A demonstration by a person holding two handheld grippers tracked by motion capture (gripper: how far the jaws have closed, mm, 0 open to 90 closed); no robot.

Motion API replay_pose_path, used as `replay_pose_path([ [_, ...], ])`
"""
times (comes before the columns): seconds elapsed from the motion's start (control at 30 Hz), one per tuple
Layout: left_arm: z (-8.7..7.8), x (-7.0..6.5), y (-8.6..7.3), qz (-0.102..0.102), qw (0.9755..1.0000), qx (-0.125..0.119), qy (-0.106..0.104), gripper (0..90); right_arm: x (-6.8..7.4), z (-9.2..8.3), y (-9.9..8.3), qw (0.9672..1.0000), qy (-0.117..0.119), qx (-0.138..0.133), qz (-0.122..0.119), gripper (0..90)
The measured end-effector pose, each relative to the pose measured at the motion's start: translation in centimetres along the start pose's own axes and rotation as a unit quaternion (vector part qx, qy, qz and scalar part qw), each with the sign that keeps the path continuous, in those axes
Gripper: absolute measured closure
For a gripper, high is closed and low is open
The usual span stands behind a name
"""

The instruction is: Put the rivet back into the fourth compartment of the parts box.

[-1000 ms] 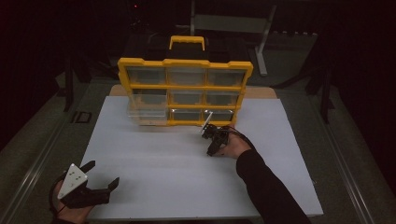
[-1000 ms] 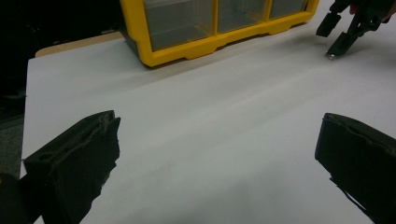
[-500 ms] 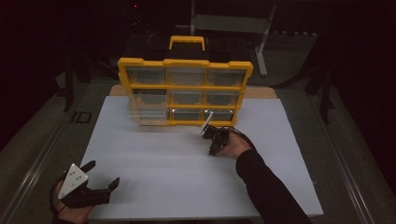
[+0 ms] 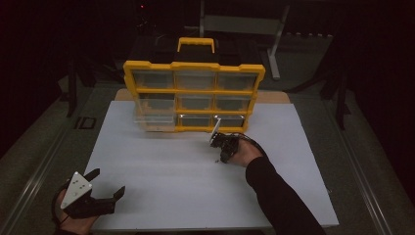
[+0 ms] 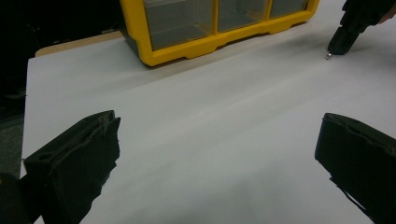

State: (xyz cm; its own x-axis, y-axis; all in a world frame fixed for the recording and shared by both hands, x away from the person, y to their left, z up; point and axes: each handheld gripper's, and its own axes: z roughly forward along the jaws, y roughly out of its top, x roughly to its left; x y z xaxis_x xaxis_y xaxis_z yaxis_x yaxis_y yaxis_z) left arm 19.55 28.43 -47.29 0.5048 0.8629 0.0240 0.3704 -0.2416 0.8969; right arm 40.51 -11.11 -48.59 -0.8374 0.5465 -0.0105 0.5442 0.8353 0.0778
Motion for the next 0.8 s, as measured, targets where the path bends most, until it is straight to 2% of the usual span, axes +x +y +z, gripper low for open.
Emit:
replay_pose_path([
  [0.23, 0.0, 0.0, 0.0, 0.001, 1.0, 0.001, 0.0, 0.7, -0.1, -1.2, -0.1, 0.9998, 0.002, -0.01, -0.016, 83.0],
  [0.33, 0.0, 0.0, 0.0, 0.001, 1.0, 0.0, 0.0, 0.7, 0.1, -2.2, 0.1, 0.9997, 0.0, -0.013, -0.02, 82.9],
  [0.47, 0.0, 0.0, 0.0, 0.0, 1.0, 0.0, 0.0, 0.7, 0.3, -3.5, 0.3, 0.9991, -0.003, -0.019, -0.039, 82.9],
  [0.53, 0.0, 0.0, 0.0, 0.0, 1.0, 0.0, 0.0, 0.7, 0.6, -4.4, 0.6, 0.9993, -0.003, -0.018, -0.034, 82.9],
  [0.57, 0.0, 0.0, 0.0, 0.0, 1.0, 0.0, 0.0, 0.7, 0.6, -4.7, 0.7, 0.9987, -0.004, -0.025, -0.043, 82.9],
  [0.8, 0.0, 0.0, 0.0, 0.0, 1.0, -0.001, 0.0, 0.7, 0.6, -7.0, 1.2, 0.9979, -0.006, -0.044, -0.048, 82.9],
])
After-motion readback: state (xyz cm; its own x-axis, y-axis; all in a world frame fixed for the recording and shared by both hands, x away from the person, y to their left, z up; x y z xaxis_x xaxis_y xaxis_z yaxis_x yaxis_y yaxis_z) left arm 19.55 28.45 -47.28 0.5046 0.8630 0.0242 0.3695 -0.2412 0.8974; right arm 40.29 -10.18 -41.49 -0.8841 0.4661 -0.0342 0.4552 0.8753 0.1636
